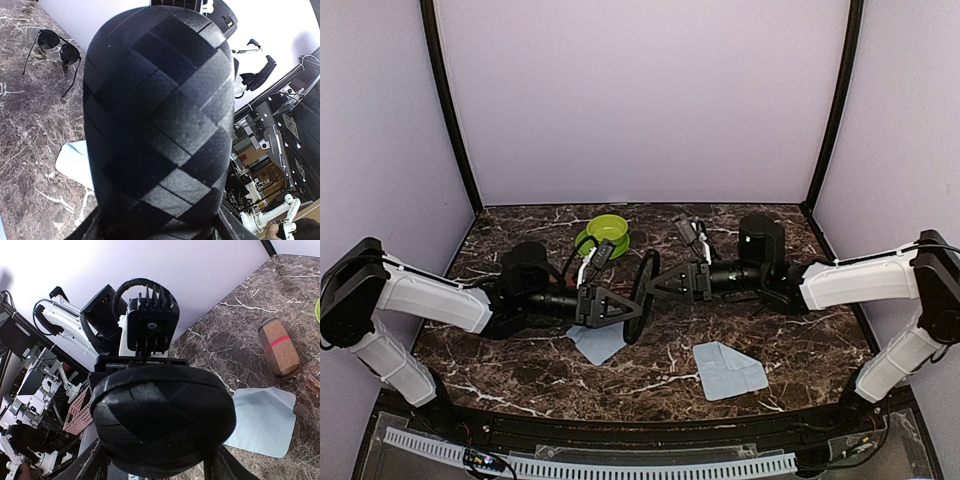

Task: Organize the sunglasses
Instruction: Close the sunglasses case.

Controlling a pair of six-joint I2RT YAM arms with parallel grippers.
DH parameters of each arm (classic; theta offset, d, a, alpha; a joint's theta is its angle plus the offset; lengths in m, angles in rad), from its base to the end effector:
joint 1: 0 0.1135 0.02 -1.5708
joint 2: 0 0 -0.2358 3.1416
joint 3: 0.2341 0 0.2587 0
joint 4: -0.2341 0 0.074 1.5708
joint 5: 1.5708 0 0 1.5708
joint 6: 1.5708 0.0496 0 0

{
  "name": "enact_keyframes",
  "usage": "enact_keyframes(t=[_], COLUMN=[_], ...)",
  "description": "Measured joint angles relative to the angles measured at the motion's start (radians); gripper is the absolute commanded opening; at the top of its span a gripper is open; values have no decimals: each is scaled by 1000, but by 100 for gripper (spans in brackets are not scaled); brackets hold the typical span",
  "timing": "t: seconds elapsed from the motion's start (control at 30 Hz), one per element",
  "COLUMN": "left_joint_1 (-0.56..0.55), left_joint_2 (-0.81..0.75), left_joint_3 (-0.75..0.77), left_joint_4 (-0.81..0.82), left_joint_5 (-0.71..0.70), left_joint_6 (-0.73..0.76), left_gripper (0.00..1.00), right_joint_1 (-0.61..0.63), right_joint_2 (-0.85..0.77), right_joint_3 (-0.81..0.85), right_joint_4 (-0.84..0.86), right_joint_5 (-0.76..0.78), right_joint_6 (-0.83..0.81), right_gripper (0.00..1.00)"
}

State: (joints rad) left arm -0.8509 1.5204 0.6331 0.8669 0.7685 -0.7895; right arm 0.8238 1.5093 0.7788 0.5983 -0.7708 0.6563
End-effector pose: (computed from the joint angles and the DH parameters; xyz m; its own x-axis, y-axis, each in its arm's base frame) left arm 0.1872 -0.2657 0.1895 -0.7186 0.0452 -0.6940 0.6938 -0.0233 -0.7198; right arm 0.2067 0.2741 0.2112 -0.6785 -0.0884 -0.7293 -0.7341 0.0437 0.6776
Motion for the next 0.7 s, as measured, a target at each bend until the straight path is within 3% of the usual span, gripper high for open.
enact_keyframes(t=[0.5, 0.7], left_joint_1=[0, 0], left_joint_2=[13, 26], left_joint_3=[-21, -29], left_joint_4=[52, 79], left_joint_5=[2, 13], left_joint_6=[-10, -19], left_gripper=[32, 41], right_joint_1=[-13, -22], right_joint_2=[8, 21], right_joint_3=[0, 0], right_joint_4=[-4, 0], right_joint_5=[-24, -66], right_joint_6=[-8, -22], right_gripper=[39, 35])
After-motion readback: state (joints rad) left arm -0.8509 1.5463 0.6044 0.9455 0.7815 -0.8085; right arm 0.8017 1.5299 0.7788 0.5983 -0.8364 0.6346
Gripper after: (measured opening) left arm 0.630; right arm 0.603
